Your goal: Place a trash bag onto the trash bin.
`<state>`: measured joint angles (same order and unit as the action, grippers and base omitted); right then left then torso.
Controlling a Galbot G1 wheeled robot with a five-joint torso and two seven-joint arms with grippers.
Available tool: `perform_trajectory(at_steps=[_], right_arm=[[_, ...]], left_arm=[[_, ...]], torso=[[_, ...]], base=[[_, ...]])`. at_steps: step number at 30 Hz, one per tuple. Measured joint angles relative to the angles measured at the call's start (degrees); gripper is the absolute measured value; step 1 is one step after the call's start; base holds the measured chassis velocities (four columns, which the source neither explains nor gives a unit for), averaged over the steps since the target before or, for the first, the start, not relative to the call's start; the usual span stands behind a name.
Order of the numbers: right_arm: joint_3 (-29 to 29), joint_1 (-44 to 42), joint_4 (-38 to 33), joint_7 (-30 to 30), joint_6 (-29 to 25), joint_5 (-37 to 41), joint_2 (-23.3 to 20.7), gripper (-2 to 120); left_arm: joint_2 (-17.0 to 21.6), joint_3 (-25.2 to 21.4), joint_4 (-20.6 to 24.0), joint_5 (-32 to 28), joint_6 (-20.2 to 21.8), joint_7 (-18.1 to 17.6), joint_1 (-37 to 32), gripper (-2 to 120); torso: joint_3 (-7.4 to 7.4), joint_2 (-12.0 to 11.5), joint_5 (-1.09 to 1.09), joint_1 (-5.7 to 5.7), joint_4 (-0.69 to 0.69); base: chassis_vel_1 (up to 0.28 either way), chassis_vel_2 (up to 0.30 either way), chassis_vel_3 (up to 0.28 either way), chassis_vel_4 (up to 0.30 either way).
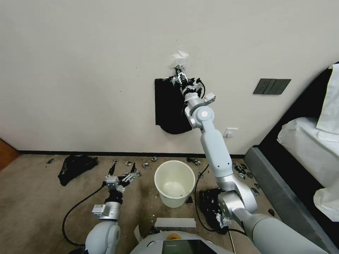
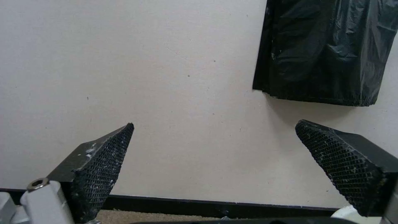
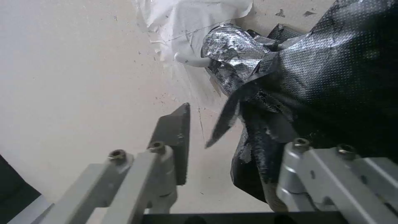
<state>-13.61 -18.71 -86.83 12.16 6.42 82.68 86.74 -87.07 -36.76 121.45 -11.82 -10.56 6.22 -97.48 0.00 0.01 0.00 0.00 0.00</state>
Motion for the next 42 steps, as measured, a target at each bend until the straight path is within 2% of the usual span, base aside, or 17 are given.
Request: perform_trajectory(at_steps=[1, 3, 5, 7, 18, 19, 21, 22, 24, 35, 37, 42], right_arm=[[0.0, 0.0, 0.0, 0.0, 0.0, 0.0, 0.0, 31], [0.0, -0.1, 0.0, 0.0, -0.2, -0.6, 0.1, 20], [0.0, -0.2, 0.0, 0.1, -0.4, -0.9, 0.1, 17], [0.0, -0.4, 0.0, 0.3, -0.7, -1.5, 0.3, 7], [0.0, -0.6, 0.0, 3.5, -1.0, -4.9, 0.9, 4], [0.0, -0.6, -0.5, 5.3, -0.2, -5.9, 0.9, 0], [0.0, -0.6, -1.1, 6.8, 0.5, -6.4, 0.9, 0], [0.0, -0.5, -2.5, 10.3, 2.3, -7.1, 1.0, 0], [0.1, -0.5, -3.3, 12.5, 3.2, -7.8, 1.0, 0], [1.3, -1.0, -5.5, 19.6, 6.2, -10.5, 0.6, 0], [1.8, -1.4, -6.9, 23.1, 8.0, -11.0, 0.3, 0], [2.7, -2.5, -8.6, 25.4, 9.3, -11.7, -0.6, 0]], left_arm=[[0.0, 0.0, 0.0, 0.0, 0.0, 0.0, 0.0, 100], [0.0, 0.1, -0.1, 0.0, 0.0, 0.0, 0.1, 100], [0.0, 0.1, -0.2, 0.1, 0.0, 0.0, 0.1, 100], [0.0, 0.2, -0.2, 0.1, -0.1, 0.0, 0.1, 100], [0.1, 0.5, -0.8, 0.2, -0.2, 0.0, 0.1, 100], [0.1, 0.5, -1.0, 0.3, -0.4, 0.0, 0.1, 100], [0.1, 0.6, -1.1, 0.3, -0.5, 0.1, 0.1, 100], [0.1, 0.6, -1.3, 0.4, -0.7, 0.1, 0.2, 100], [0.1, 0.6, -1.5, 0.4, -0.9, 0.1, 0.2, 100], [-0.1, 0.8, -2.0, 0.6, -1.3, 0.1, 0.4, 100], [-0.1, 0.8, -2.1, 0.6, -1.3, 0.1, 0.4, 100], [-0.2, 0.7, -2.2, 0.6, -1.4, 0.1, 0.4, 100]], torso=[[0.0, 0.0, 0.0, 0.0, 0.0], [0.0, 0.0, 0.0, 0.0, 0.0], [0.0, 0.0, 0.0, 0.0, 0.0], [0.0, 0.0, 0.0, 0.0, 0.0], [0.0, 0.0, 0.0, 0.0, 0.0], [0.0, 0.0, 0.0, 0.0, 0.0], [0.0, 0.0, 0.0, 0.0, 0.0], [0.0, 0.0, 0.0, 0.0, 0.0], [0.0, 0.0, -0.01, 0.0, 0.0], [0.0, 0.0, 0.0, 0.0, 0.0], [0.0, 0.0, 0.0, 0.0, 0.0], [0.0, 0.0, 0.0, 0.0, 0.0]], base=[[0.0, 0.0, 0.0, 0.0], [0.0, 0.0, 0.0, 0.0], [0.0, 0.0, 0.0, 0.0], [0.0, 0.0, 0.0, 0.0], [0.0, 0.0, 0.0, 0.0], [0.0, 0.0, 0.0, 0.0], [0.0, 0.0, 0.0, 0.0], [0.0, 0.0, 0.0, 0.0], [0.0, 0.0, 0.0, 0.0], [0.0, 0.0, 0.0, 0.0], [0.0, 0.0, 0.0, 0.0], [0.0, 0.0, 0.0, 0.0]])
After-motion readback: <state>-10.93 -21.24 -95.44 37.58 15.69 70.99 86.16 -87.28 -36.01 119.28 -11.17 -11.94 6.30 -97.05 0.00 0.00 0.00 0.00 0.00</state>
